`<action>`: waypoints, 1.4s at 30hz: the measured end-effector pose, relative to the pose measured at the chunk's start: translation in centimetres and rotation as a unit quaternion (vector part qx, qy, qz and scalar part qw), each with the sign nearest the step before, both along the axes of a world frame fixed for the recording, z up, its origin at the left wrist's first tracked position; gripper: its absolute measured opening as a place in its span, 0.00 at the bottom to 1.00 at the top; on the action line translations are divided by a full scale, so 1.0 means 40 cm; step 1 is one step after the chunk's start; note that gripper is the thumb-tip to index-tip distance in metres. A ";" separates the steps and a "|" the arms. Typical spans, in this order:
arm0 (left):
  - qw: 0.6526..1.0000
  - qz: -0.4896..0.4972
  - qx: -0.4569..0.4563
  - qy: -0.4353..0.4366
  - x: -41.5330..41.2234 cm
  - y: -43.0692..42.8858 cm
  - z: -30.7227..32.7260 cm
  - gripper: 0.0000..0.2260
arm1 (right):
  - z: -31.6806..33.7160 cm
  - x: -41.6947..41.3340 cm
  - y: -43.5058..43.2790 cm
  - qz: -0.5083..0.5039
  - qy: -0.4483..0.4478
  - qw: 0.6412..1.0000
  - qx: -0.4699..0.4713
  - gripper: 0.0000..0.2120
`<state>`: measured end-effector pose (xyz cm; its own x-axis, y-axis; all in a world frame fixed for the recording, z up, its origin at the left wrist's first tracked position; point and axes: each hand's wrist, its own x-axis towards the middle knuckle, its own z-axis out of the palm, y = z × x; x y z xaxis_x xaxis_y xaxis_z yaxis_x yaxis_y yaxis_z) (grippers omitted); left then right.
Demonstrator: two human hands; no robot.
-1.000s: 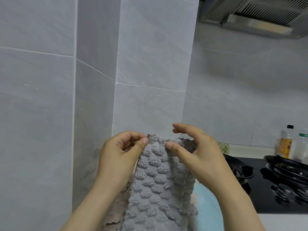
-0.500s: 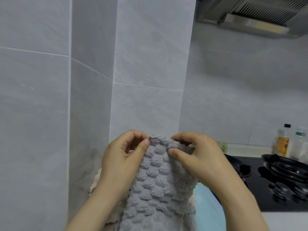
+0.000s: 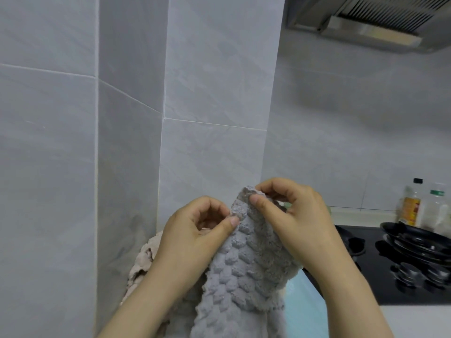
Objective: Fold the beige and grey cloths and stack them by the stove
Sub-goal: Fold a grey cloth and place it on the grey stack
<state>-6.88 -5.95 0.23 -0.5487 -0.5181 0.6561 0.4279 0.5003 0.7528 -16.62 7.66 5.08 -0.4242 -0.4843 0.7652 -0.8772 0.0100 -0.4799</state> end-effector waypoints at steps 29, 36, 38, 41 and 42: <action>0.990 0.073 0.004 -0.120 0.048 -0.110 0.005 0.05 | -0.025 -0.141 0.063 -0.132 -0.076 0.955 -0.253 0.06; 0.971 0.169 -0.087 -0.148 0.051 -0.143 -0.007 0.06 | -0.048 -0.162 0.063 -0.163 -0.003 0.969 -0.185 0.05; 0.947 0.235 -0.138 -0.172 0.054 -0.138 -0.011 0.12 | -0.055 -0.171 0.057 -0.159 -0.008 0.971 -0.181 0.05; 0.935 0.266 -0.128 -0.197 0.061 -0.139 -0.012 0.17 | -0.063 -0.179 0.051 -0.163 -0.016 0.971 -0.172 0.05; 0.934 0.268 -0.119 -0.203 0.063 -0.140 -0.011 0.17 | -0.066 -0.182 0.050 -0.167 -0.018 0.971 -0.170 0.06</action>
<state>-4.36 -11.54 -0.20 -0.4808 -0.6565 0.5813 -0.2298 0.7341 0.6390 -23.90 9.66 2.46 -0.5432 -0.0382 0.8387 -0.8352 0.1264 -0.5352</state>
